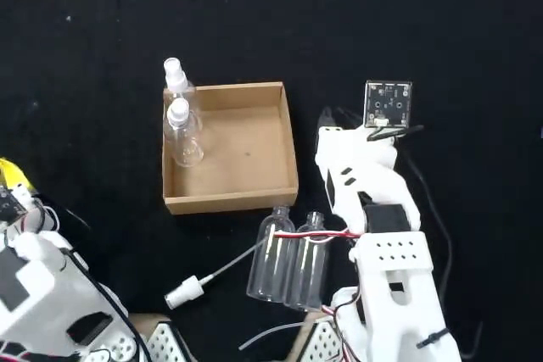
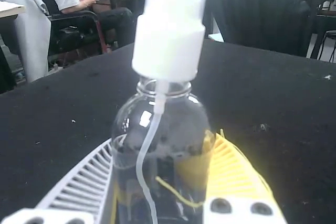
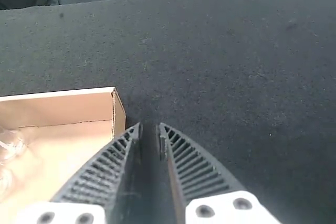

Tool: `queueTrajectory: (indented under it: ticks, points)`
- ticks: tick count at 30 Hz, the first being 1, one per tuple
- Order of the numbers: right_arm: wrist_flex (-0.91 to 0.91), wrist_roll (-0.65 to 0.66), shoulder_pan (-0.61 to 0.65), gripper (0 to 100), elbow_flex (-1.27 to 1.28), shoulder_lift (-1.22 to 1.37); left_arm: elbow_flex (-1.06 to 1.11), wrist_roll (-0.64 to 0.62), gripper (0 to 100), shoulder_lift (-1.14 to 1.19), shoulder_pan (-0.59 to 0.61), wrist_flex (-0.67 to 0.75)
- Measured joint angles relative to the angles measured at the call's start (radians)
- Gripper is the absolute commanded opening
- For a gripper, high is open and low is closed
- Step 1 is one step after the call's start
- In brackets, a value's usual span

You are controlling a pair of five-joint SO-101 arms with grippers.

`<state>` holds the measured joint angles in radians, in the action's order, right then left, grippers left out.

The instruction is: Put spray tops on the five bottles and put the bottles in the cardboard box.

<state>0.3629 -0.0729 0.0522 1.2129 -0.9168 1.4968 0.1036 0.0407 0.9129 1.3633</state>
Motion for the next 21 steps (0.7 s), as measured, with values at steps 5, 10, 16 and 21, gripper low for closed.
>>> queueTrajectory:
  ticks: [5, 10, 16, 21]
  points:
    - [0.000, 0.000, 0.000, 3.1, 0.000, 0.000, 0.000, 0.000, 3, 0.117, 0.000, 0.124]
    - [0.000, 0.000, 0.000, 3.1, 0.000, 0.000, -0.029, 0.000, 3, 0.236, 0.000, 0.236]
    - [0.000, 0.000, 0.000, 3.1, 0.000, 0.000, -0.110, 0.000, 3, 0.381, 0.038, 0.319]
    - [0.000, 0.000, 0.000, 3.1, 0.000, 0.000, -0.127, 0.000, 3, 0.411, 0.058, 0.330]
